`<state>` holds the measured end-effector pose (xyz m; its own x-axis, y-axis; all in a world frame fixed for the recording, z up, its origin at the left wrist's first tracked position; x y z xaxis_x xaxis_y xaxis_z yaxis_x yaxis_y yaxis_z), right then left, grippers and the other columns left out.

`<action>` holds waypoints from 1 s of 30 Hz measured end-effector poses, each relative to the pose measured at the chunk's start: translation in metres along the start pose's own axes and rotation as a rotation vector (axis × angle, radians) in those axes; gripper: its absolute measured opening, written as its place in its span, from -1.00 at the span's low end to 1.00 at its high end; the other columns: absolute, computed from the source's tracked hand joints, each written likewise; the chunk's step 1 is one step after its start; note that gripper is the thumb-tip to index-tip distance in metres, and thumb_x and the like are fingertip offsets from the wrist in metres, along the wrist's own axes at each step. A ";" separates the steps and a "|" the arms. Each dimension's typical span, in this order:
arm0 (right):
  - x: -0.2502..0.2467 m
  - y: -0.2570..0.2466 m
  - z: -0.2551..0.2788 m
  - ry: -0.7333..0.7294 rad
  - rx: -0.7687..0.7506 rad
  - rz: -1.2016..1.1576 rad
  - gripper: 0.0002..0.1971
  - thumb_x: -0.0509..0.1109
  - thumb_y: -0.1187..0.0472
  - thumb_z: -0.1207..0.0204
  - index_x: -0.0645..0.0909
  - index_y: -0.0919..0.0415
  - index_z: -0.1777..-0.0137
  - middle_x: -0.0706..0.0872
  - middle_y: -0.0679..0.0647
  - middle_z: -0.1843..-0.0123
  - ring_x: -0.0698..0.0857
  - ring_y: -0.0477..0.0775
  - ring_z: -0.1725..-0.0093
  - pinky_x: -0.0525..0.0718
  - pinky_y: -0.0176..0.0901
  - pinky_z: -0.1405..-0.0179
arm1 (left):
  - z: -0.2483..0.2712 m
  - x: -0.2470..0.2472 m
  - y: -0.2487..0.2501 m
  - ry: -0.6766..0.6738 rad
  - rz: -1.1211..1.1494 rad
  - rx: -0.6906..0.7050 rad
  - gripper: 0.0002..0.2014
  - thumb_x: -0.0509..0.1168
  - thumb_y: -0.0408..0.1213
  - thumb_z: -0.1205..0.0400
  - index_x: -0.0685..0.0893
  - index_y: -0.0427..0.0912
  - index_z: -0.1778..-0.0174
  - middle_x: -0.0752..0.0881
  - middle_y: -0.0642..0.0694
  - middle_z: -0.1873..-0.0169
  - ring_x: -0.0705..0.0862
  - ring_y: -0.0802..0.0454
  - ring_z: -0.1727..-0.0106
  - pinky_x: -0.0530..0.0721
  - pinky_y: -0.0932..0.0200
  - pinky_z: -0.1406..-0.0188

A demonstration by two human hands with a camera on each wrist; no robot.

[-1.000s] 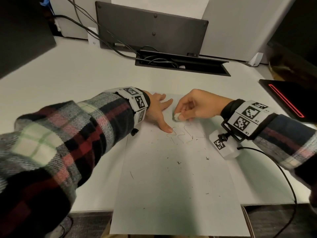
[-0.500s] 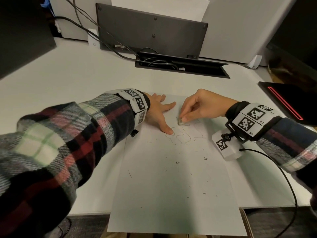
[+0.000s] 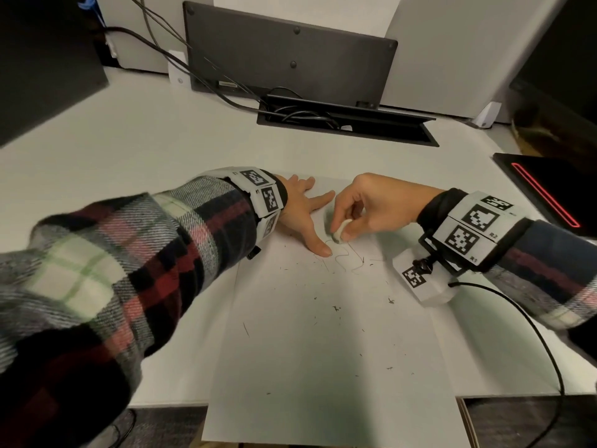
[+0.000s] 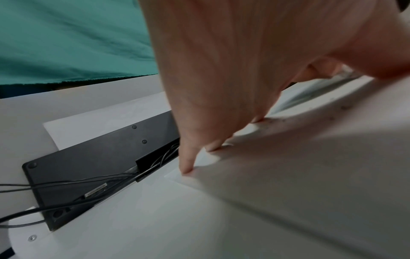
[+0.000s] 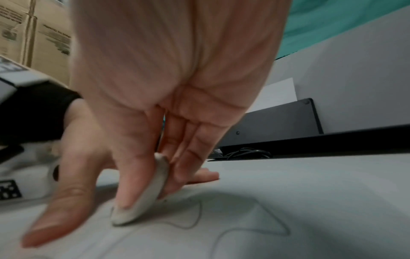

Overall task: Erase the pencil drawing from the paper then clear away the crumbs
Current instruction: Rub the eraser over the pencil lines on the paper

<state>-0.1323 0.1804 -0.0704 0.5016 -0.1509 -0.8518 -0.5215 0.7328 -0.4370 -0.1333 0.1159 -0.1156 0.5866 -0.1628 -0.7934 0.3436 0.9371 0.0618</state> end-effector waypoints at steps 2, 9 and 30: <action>-0.006 0.002 -0.005 0.063 -0.003 0.051 -0.85 0.53 0.29 -0.38 0.78 0.08 0.07 0.79 0.11 0.10 0.55 -0.25 0.32 0.50 -0.48 0.22 | 0.000 0.000 0.001 0.002 -0.006 0.005 0.11 0.27 0.43 -0.34 -0.41 0.26 -0.55 -0.42 -0.05 -0.60 -0.40 -0.13 -0.61 -0.19 -0.27 -0.55; 0.003 0.001 0.001 -0.012 -0.013 0.007 -0.86 0.54 0.27 -0.37 0.77 0.02 0.11 0.81 0.00 0.14 0.60 -0.30 0.30 0.53 -0.49 0.18 | 0.000 0.000 0.000 -0.001 0.008 0.004 0.13 0.29 0.42 -0.33 -0.41 0.27 -0.54 -0.43 -0.04 -0.60 -0.41 -0.12 -0.61 -0.22 -0.28 -0.54; -0.021 0.015 0.002 0.144 0.070 0.039 -0.83 0.57 0.21 -0.35 0.76 0.08 0.05 0.73 -0.08 0.22 0.60 -0.27 0.29 0.50 -0.59 0.24 | 0.001 -0.011 -0.003 0.049 -0.037 0.030 0.09 0.34 0.30 -0.39 -0.31 0.18 -0.60 -0.31 -0.01 -0.63 -0.22 -0.05 -0.65 -0.07 -0.18 -0.57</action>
<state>-0.1492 0.1952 -0.0586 0.3756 -0.2114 -0.9023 -0.4862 0.7839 -0.3861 -0.1399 0.1148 -0.1070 0.5369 -0.1816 -0.8239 0.3871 0.9207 0.0493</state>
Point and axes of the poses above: each hand's wrist, its own z-axis away from the middle knuckle, its own x-axis out of the palm, y = z × x, the point moved 10 cm from there along -z, towards the middle knuckle
